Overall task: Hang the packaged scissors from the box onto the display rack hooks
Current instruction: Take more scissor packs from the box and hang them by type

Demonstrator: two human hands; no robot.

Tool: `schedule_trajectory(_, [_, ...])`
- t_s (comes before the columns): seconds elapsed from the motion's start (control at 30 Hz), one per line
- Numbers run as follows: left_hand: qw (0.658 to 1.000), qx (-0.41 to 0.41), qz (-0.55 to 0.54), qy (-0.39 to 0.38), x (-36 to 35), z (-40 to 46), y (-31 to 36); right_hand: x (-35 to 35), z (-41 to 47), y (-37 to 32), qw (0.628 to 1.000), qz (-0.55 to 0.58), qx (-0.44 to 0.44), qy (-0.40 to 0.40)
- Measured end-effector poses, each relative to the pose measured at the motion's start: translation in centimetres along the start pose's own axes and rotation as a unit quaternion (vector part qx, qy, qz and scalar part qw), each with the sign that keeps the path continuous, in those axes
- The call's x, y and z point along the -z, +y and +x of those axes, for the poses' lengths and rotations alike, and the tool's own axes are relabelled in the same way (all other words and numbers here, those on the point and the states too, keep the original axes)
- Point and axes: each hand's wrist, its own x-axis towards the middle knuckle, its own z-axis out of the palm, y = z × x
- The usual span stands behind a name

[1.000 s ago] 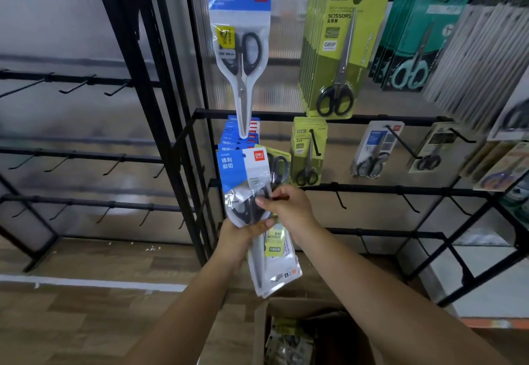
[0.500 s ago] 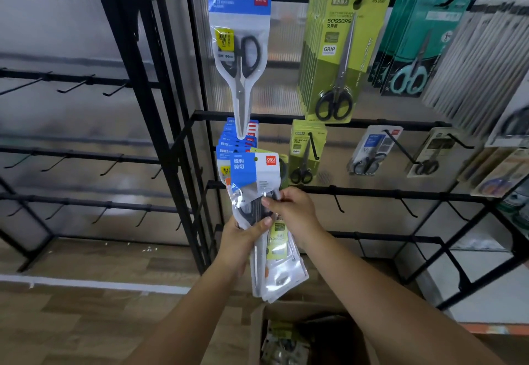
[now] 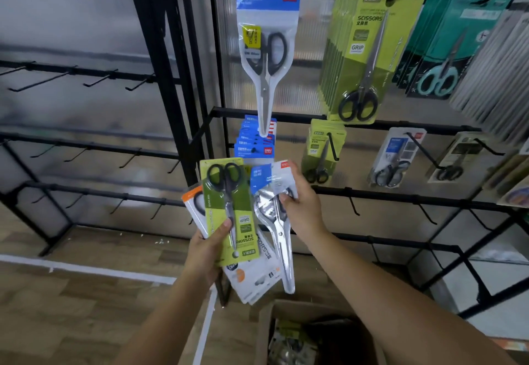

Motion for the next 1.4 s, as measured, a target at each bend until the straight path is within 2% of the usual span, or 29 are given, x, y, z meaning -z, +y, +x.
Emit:
schedule_trajectory(0.13, [0.999,-0.018,0.012,0.030,2.1,-0.3,1.5,-1.9,1.3,-1.4,0.997,-0.064,0.038,-0.032])
schedule_trajectory(0.3, [0.998,-0.033,0.001,0.060,3.8,-0.2,2.3,-3.7,2.7,-1.6,0.994,-0.097,0.039,-0.022])
schedule_trajectory(0.53, [0.997,-0.030,-0.002,0.073,4.3,0.3,2.8,-4.3,4.4,-0.3,0.981,-0.187,0.013,-0.050])
schedule_trajectory(1.1, [0.997,-0.036,-0.004,0.066,5.3,1.7,2.8,-4.9,4.7,0.0,0.980,-0.194,0.040,-0.004])
schedule_trajectory(1.4, [0.997,-0.033,-0.011,0.062,5.4,2.1,2.9,-5.0,4.8,0.0,0.976,-0.216,0.021,0.000])
